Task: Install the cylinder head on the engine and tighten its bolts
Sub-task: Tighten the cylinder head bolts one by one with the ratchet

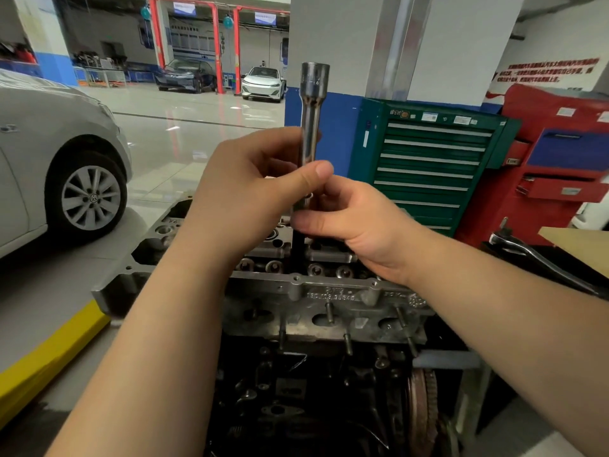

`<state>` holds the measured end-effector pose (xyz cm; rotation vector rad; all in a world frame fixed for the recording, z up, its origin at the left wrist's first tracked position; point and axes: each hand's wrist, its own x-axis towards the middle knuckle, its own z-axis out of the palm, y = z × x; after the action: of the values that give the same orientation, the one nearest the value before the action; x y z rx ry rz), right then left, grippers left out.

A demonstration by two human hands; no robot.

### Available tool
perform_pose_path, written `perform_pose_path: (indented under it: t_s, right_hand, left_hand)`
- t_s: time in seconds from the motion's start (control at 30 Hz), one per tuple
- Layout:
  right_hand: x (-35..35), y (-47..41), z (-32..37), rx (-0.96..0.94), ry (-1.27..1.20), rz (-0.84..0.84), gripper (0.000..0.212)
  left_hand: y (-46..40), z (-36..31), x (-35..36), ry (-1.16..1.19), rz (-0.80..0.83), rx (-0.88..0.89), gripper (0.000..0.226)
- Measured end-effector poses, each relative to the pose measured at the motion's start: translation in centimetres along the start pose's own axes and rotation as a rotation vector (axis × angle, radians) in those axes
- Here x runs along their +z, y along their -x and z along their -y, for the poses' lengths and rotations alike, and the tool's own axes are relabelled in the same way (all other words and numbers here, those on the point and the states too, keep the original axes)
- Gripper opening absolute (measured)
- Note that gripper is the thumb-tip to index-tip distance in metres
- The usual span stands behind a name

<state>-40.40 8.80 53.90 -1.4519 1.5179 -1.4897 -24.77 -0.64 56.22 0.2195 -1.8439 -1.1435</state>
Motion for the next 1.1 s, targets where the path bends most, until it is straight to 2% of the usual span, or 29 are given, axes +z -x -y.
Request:
perform_pose_path:
  t_s: [0.13, 0.2, 0.27, 0.37, 0.47, 0.63, 0.8, 0.93, 1.0, 1.1]
  right_hand:
    - [0.1, 0.6, 0.2, -0.016, -0.057, 0.029, 0.034]
    - [0.0, 0.9, 0.3, -0.010, -0.056, 0.048, 0.035]
    - [0.0, 1.0, 0.3, -0.006, -0.019, 0.018, 0.033]
    - [0.2, 0.7, 0.1, -0.013, 0.033, -0.054, 0.031]
    - [0.4, 0.7, 0.1, -0.028, 0.060, -0.083, 0.045]
    - [0.2, 1.0, 0.3, -0.076, -0.008, -0.008, 0.027]
    - [0.3, 0.9, 0.1, -0.070, 0.047, -0.028, 0.031]
    - [0.4, 0.5, 0.1, -0.088, 0.210, -0.145, 0.057]
    - [0.2, 0.4, 0.0, -0.112, 0.145, -0.144, 0.048]
    - [0.1, 0.7, -0.1, -0.102, 0.034, -0.050, 0.026]
  left_hand:
    - [0.1, 0.2, 0.1, 0.022, -0.031, 0.016, 0.031]
    - [0.1, 0.2, 0.1, 0.054, 0.000, 0.003, 0.036]
    - [0.2, 0.2, 0.0, 0.087, 0.043, -0.016, 0.044]
    - [0.4, -0.4, -0.1, 0.069, 0.021, -0.024, 0.040]
    - [0.6, -1.3, 0.4, -0.126, -0.100, 0.013, 0.029]
    - [1.3, -2.7, 1.8, -0.457, -0.212, 0.096, 0.022]
    - [1.3, -2.8, 2.4, -0.583, -0.316, 0.093, 0.020]
    - [1.3, -2.5, 2.8, -0.455, -0.298, 0.052, 0.021]
    - [1.2, -2.3, 2.6, -0.349, -0.272, 0.021, 0.020]
    - [1.1, -2.0, 2.0, -0.228, -0.220, -0.001, 0.021]
